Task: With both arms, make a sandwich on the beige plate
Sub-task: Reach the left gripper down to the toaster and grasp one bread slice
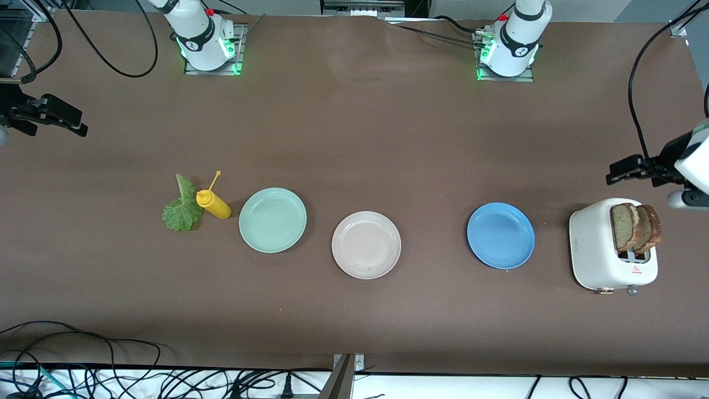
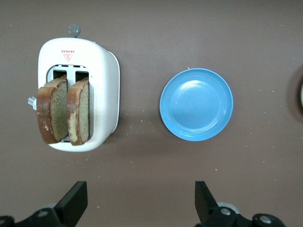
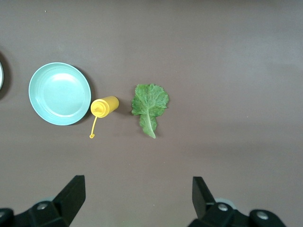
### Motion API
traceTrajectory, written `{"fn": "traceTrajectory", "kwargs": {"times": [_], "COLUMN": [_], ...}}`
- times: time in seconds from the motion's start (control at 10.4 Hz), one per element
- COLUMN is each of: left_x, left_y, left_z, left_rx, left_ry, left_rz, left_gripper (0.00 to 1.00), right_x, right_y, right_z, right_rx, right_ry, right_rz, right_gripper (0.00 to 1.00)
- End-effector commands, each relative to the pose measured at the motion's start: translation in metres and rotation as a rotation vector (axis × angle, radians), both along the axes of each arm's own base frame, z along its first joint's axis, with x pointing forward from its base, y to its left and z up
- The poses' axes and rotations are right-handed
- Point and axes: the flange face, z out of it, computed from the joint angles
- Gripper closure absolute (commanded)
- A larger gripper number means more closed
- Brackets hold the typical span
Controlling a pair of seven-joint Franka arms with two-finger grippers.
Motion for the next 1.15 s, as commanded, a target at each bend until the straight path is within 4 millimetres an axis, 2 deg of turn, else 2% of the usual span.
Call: {"fn": "traceTrajectory", "kwargs": {"times": [0.0, 0.1, 0.29, 0.48, 0.67, 0.87, 1.06], "left_x": [0.016, 0.023, 0.032, 0.039, 0.047, 0.052, 0.055], "left_y": [0.013, 0.015, 0.038, 0.051, 0.055, 0.066, 0.068], "left_z": [-0.020, -0.034, -0.057, -0.074, -0.091, -0.105, -0.112], "left_rx": [0.091, 0.089, 0.084, 0.083, 0.080, 0.078, 0.081], "left_ry": [-0.009, -0.007, -0.011, -0.025, -0.037, -0.046, -0.058], "left_rz": [-0.036, -0.036, -0.005, 0.007, 0.011, 0.022, 0.023], "left_gripper": [0.00, 0.00, 0.00, 0.00, 0.00, 0.00, 0.00], "right_x": [0.002, 0.002, 0.002, 0.003, 0.003, 0.003, 0.003], "right_y": [0.001, 0.002, 0.001, 0.002, 0.001, 0.001, 0.001], "right_z": [0.006, 0.006, 0.006, 0.007, 0.007, 0.007, 0.006], "right_rx": [0.017, 0.017, 0.017, 0.017, 0.017, 0.019, 0.019], "right_ry": [-0.006, -0.007, -0.007, -0.010, -0.010, -0.010, -0.009], "right_rz": [0.003, 0.003, 0.003, 0.003, 0.002, 0.002, 0.002], "right_gripper": [0.00, 0.00, 0.00, 0.00, 0.00, 0.00, 0.00]}}
